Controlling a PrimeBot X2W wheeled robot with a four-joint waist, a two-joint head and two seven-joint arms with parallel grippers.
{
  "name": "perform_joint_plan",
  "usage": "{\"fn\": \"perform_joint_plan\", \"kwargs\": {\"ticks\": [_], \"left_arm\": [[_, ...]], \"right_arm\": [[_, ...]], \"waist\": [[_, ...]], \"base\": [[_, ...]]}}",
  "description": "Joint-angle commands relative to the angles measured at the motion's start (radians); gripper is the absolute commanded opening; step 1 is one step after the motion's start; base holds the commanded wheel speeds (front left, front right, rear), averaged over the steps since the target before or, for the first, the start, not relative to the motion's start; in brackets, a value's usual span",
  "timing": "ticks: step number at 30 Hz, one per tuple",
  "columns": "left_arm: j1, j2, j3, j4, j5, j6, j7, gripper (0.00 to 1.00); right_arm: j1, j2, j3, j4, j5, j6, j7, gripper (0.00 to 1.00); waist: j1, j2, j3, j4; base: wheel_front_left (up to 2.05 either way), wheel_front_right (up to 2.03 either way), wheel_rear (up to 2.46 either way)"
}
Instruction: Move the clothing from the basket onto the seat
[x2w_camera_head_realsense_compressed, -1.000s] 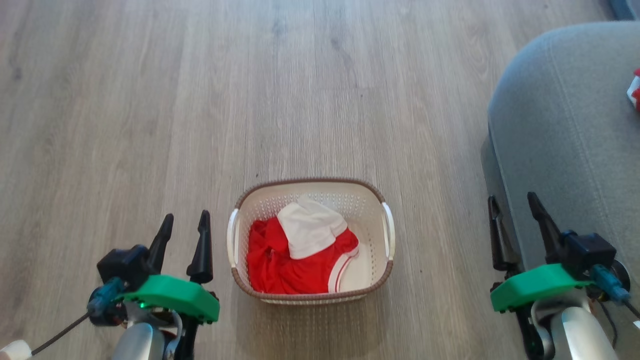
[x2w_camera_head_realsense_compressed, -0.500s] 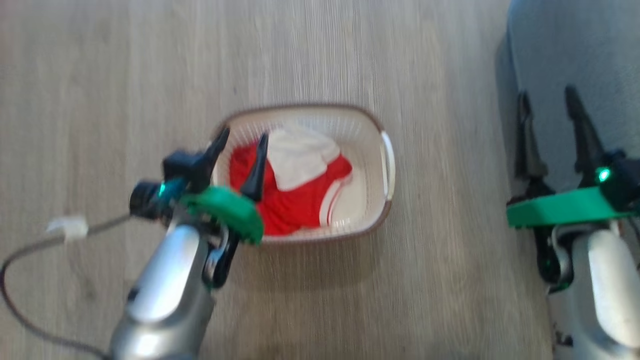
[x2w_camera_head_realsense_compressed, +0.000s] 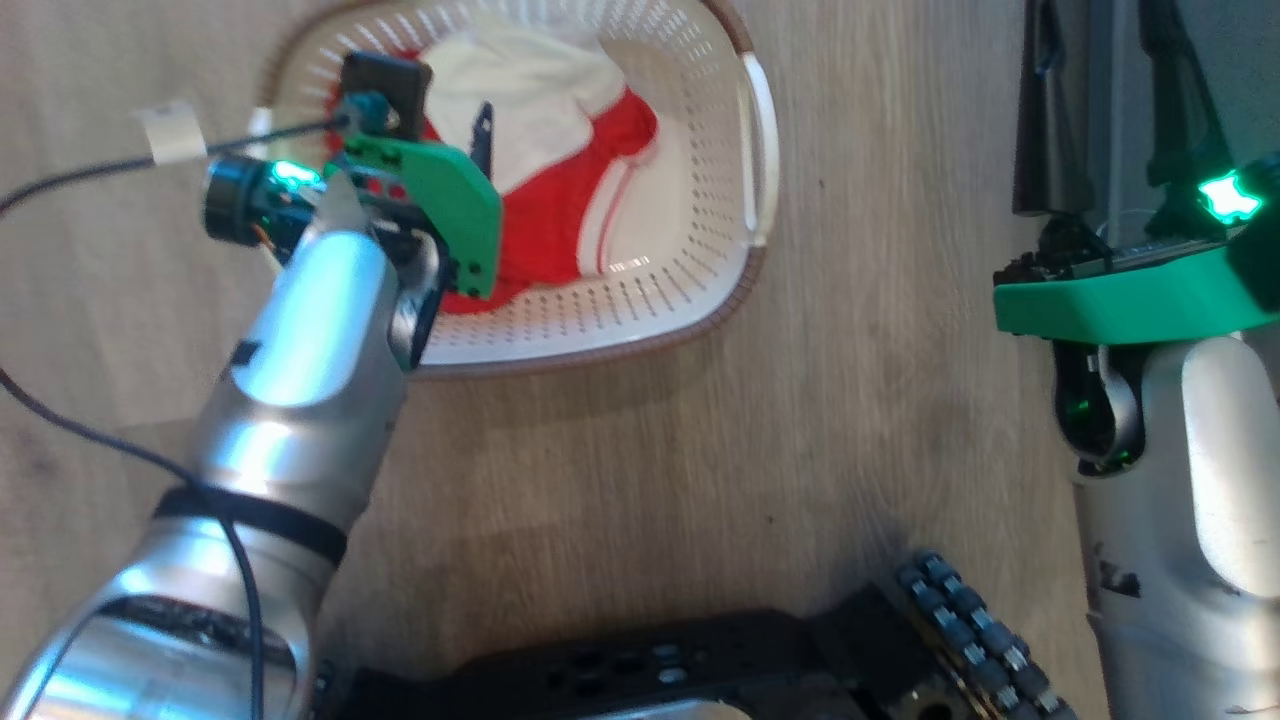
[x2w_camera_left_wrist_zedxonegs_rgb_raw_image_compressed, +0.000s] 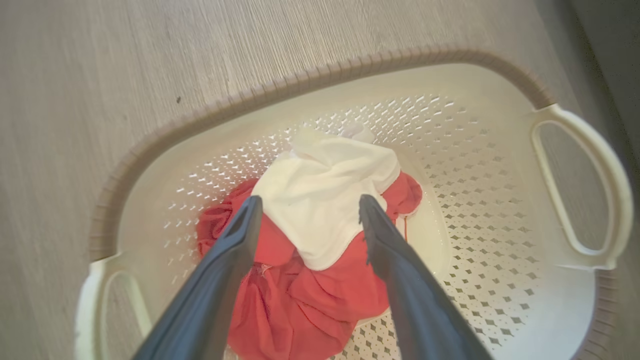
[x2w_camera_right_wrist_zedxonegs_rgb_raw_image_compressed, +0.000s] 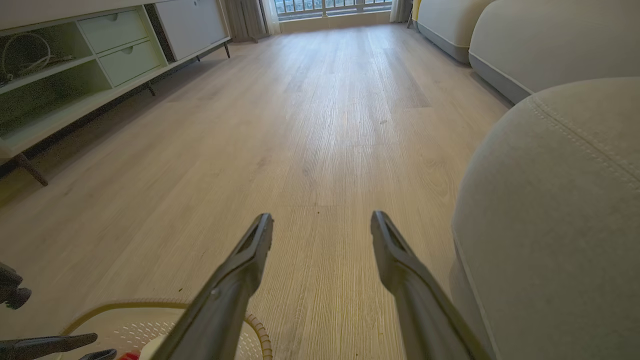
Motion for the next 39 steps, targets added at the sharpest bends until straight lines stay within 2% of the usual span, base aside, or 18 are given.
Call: {"fn": "perform_joint_plan", "kwargs": {"ticks": [1, 12, 20, 28, 29, 30, 31, 39], "left_arm": [[-0.003, 0.013, 0.015, -0.011, -0.001, 0.011, -0.002, 1.0], [-0.159, 0.086, 0.039, 0.227, -0.002, 0.062, -0.002, 1.0], [-0.236, 0.139, 0.027, 0.314, 0.01, 0.07, 0.001, 1.0], [-0.244, 0.115, 0.0, 0.356, 0.014, 0.055, -0.017, 1.0], [-0.243, 0.115, -0.004, 0.36, 0.017, 0.053, -0.022, 0.87], [-0.24, 0.114, -0.009, 0.364, 0.018, 0.047, -0.023, 0.33], [-0.237, 0.112, -0.014, 0.368, 0.019, 0.039, -0.023, 0.0], [-0.236, 0.087, -0.016, 0.362, -0.005, -0.007, -0.106, 0.0]], "right_arm": [[0.011, 0.003, 0.022, -0.036, 0.008, 0.0, -0.006, 1.0], [0.001, 0.003, 0.07, -0.072, 0.079, 0.0, -0.006, 1.0], [0.008, 0.003, 0.103, -0.1, 0.135, 0.0, -0.006, 1.0], [0.04, 0.003, 0.094, -0.096, 0.151, 0.0, -0.006, 1.0], [0.043, 0.003, 0.095, -0.098, 0.154, 0.0, -0.006, 1.0], [0.047, 0.003, 0.095, -0.099, 0.158, 0.0, -0.006, 1.0], [0.05, 0.003, 0.093, -0.1, 0.162, 0.0, -0.006, 1.0], [0.036, 0.003, 0.068, -0.072, 0.175, 0.0, -0.006, 1.0]], "waist": [[-0.0004, 0.0001, 0.071, -0.058], [-0.0004, 0.0001, 0.175, -0.148], [-0.0004, 0.0001, 0.246, -0.202], [-0.0004, 0.0001, 0.258, -0.209], [-0.0004, 0.0001, 0.258, -0.212], [-0.0004, 0.0001, 0.257, -0.216], [-0.0004, 0.0001, 0.256, -0.219], [-0.0004, 0.0001, 0.214, -0.226]], "base": [[0.0, 0.0, 0.0], [0.0, 0.0, 0.0], [0.0, 0.0, 0.0], [0.0, 0.0, 0.0], [0.0, 0.0, 0.0], [0.0, 0.0, 0.0], [0.0, 0.0, 0.0], [0.0, 0.0, 0.0]]}}
